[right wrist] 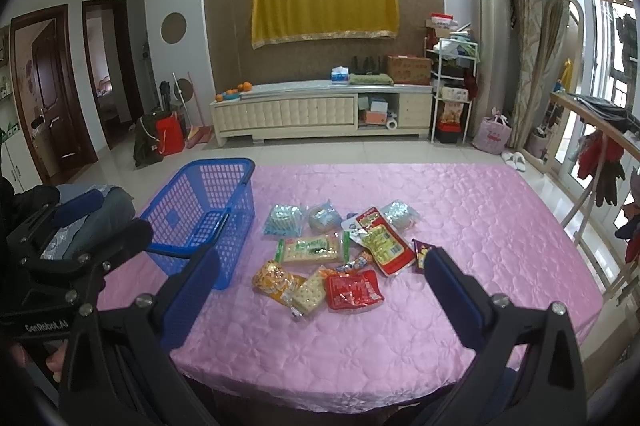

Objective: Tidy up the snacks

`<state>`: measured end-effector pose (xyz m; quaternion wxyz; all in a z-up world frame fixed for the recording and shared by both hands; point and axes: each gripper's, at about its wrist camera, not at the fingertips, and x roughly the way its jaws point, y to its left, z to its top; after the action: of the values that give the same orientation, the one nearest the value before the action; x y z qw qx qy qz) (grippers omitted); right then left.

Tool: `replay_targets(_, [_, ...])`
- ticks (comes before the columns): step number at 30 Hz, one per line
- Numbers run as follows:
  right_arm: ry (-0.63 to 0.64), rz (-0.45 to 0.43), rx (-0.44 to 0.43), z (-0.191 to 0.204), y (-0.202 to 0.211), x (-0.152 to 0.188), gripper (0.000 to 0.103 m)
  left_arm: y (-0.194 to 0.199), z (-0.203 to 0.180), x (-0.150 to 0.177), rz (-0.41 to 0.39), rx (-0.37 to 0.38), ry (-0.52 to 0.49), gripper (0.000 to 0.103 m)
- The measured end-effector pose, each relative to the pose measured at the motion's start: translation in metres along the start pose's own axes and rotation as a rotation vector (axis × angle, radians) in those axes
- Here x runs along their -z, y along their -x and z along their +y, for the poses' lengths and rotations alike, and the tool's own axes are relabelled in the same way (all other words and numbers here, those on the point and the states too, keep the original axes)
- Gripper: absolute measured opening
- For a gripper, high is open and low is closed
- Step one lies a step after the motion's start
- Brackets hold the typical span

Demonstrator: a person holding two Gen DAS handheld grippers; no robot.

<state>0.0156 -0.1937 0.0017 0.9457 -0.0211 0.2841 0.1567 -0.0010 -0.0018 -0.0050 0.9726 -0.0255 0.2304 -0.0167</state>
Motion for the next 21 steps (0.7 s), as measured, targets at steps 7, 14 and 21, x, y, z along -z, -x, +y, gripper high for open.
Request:
replay_targets(7, [-0.001,0.0,-0.002,-0.0005,-0.0003,0.0006,0.103,0.0002,-0.0001,0.0005,0.0,-0.001,-0.001,0.103])
replay_targets(14, [0.001,0.004,-0.001,-0.0005,-0.0011,0.0009,0.103,-0.0004,0.0002,-0.0002,0.001,0.001,0.0,0.103])
replay_targets(21, [0.002,0.007,-0.002,-0.0011,-0.0013,0.0017,0.103,0.0001,0.0001,-0.0001,0.002,0.002,0.001,0.103])
